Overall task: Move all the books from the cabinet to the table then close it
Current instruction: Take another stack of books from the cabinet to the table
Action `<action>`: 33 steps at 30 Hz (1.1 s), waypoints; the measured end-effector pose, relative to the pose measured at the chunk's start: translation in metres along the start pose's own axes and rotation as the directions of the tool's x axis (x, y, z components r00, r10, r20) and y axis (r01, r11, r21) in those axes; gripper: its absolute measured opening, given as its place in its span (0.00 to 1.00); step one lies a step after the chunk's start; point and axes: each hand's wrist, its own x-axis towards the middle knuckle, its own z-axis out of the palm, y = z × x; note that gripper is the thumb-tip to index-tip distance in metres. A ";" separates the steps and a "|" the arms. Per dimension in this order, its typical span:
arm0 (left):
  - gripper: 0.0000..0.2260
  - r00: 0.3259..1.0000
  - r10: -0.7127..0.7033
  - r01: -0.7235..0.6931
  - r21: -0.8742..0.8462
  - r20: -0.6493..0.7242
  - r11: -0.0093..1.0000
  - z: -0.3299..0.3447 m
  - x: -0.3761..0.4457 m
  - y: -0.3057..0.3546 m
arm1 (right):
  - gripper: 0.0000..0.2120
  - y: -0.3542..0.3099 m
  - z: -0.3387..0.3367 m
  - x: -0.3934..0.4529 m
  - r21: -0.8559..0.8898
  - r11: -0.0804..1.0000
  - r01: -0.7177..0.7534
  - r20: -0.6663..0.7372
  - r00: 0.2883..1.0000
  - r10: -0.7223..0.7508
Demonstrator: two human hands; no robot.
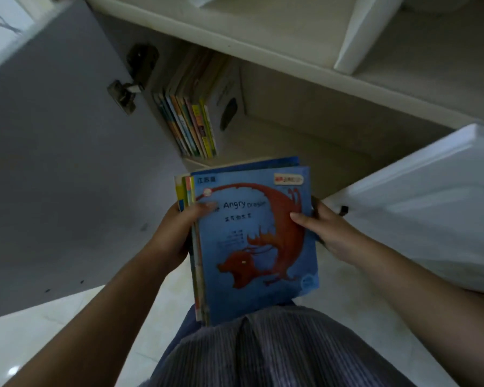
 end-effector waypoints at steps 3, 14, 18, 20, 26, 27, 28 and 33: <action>0.14 0.996 -0.048 0.049 -0.013 0.081 0.999 0.008 -0.017 0.005 | 0.20 0.015 -0.003 -0.030 0.195 0.979 -0.061 0.127 0.991 0.036; 0.21 0.975 -0.153 0.149 0.037 0.160 0.988 0.037 -0.038 -0.012 | 0.27 0.060 0.020 -0.127 0.368 0.923 0.115 -0.161 0.985 -0.059; 0.21 0.914 -0.239 0.167 0.233 0.328 0.958 0.043 -0.046 -0.008 | 0.23 0.089 0.053 -0.175 0.506 0.834 0.219 -0.332 0.942 -0.046; 0.16 0.869 -0.291 0.154 0.339 0.401 0.928 0.047 -0.054 -0.009 | 0.25 0.108 0.075 -0.195 0.545 0.798 0.256 -0.429 0.903 0.004; 0.13 0.703 -0.478 0.104 0.589 0.527 0.801 0.067 -0.077 -0.022 | 0.29 0.154 0.138 -0.245 0.639 0.669 0.380 -0.617 0.773 0.150; 0.12 0.663 -0.518 0.090 0.630 0.540 0.772 0.073 -0.083 -0.028 | 0.28 0.160 0.150 -0.255 0.649 0.639 0.413 -0.649 0.739 0.182; 0.12 0.630 -0.550 0.070 0.665 0.549 0.744 0.078 -0.089 -0.033 | 0.28 0.168 0.161 -0.264 0.656 0.609 0.445 -0.677 0.704 0.215; 0.17 0.514 -0.603 -0.094 0.739 0.610 0.667 0.103 -0.121 -0.067 | 0.25 0.198 0.209 -0.305 0.646 0.492 0.583 -0.761 0.544 0.354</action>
